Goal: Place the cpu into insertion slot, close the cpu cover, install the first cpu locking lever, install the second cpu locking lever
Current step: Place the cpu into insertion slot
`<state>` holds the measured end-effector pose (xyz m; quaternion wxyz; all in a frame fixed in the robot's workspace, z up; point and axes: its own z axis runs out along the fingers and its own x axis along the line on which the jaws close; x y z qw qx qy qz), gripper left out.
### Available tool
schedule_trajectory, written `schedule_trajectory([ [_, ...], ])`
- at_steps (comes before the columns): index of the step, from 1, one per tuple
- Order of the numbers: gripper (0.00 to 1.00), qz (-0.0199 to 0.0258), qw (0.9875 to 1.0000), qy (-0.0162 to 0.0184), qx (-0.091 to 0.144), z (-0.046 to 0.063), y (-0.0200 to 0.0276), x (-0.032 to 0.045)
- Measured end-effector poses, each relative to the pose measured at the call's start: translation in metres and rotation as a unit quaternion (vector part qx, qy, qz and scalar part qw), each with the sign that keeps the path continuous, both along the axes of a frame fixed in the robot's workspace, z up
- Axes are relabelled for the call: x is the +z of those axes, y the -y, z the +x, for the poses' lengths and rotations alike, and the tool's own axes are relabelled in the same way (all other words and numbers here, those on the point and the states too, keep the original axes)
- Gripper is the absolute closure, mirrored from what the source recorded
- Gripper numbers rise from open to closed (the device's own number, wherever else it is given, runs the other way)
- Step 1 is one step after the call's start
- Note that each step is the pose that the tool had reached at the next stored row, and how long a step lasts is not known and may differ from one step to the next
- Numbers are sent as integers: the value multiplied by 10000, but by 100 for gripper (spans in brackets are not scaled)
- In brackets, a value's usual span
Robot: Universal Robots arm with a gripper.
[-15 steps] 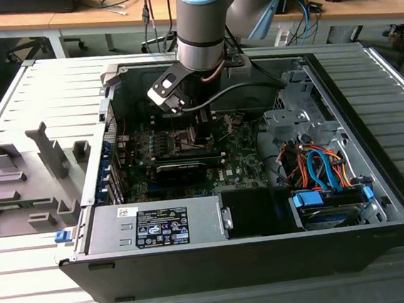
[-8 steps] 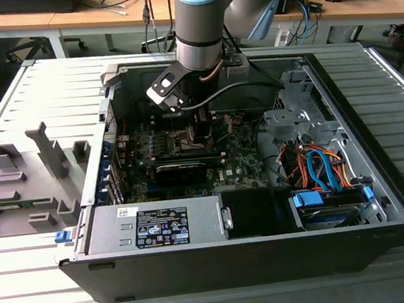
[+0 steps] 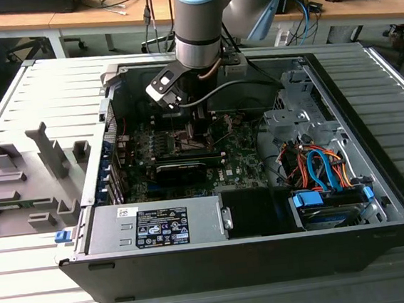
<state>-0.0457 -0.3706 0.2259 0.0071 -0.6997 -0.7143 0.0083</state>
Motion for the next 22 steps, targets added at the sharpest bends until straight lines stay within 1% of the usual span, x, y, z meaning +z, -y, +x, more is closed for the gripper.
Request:
schedule_trajectory([
  [9,46,0,10000,0,-47,-90,-5,-56],
  [22,46,-1,10000,0,-47,-146,-5,-128],
])
